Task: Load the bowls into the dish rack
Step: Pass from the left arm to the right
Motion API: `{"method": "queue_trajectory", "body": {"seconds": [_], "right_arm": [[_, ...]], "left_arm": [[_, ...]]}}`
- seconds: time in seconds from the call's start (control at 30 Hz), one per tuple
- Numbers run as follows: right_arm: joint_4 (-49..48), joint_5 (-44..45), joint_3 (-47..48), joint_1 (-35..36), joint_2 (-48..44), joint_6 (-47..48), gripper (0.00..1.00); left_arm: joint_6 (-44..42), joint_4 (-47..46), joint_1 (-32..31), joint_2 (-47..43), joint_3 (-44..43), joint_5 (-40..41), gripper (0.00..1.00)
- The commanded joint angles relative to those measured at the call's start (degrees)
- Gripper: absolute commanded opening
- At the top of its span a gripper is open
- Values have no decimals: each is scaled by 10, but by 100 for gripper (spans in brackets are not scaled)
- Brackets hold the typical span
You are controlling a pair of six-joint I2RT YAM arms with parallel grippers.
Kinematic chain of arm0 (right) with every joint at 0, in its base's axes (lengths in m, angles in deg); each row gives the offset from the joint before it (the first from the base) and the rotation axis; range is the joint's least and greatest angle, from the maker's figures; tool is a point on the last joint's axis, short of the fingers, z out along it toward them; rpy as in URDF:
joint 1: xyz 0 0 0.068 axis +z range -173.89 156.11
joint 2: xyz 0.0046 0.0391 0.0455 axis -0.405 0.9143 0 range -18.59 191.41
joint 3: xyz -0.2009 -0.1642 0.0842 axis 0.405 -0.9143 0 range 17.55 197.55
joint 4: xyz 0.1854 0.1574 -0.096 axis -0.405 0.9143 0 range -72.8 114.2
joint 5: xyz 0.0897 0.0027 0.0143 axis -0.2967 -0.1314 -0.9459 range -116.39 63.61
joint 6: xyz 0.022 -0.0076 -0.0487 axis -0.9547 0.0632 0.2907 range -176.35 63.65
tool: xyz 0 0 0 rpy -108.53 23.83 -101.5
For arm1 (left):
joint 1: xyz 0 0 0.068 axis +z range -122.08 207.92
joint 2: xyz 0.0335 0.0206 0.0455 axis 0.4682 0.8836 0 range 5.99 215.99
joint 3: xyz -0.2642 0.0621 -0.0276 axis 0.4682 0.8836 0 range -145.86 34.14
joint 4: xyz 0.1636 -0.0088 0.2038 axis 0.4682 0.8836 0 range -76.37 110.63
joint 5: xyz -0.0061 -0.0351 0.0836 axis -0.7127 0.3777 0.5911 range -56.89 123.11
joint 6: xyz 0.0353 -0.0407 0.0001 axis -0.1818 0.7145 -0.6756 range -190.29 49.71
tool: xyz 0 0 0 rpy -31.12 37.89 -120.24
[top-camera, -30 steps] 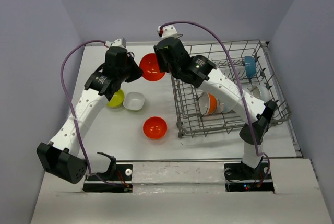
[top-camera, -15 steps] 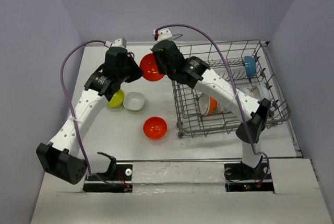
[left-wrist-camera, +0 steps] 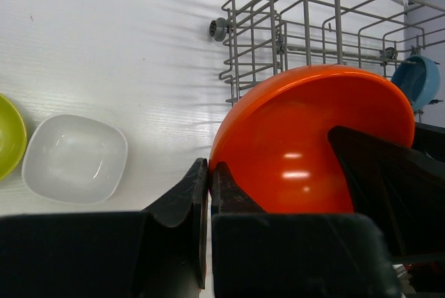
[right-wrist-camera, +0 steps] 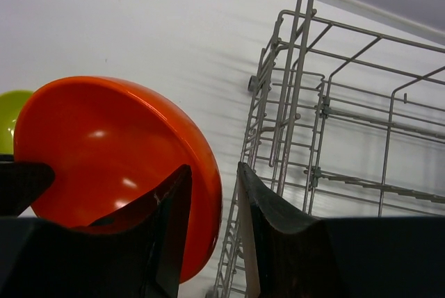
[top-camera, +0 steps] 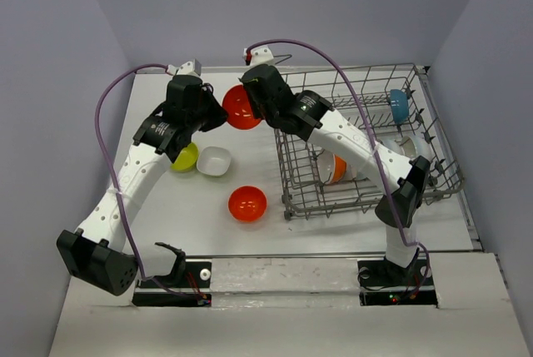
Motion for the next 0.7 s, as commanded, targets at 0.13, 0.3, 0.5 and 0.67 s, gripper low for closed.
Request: {"method": "queue_trajectory", "body": {"seconds": [0.13, 0.3, 0.5, 0.67], "right_arm": [[-28, 16, 32, 6, -9, 10, 38], [-29, 15, 34, 6, -7, 10, 38], [-29, 16, 33, 6, -7, 12, 38], [-28, 16, 32, 6, -8, 12, 38]], "left_arm": [[-6, -38, -4, -17, 13, -9, 0], [-4, -44, -5, -16, 21, -9, 0], [-5, -45, -7, -17, 18, -9, 0], [-4, -44, -9, -17, 20, -9, 0]]}}
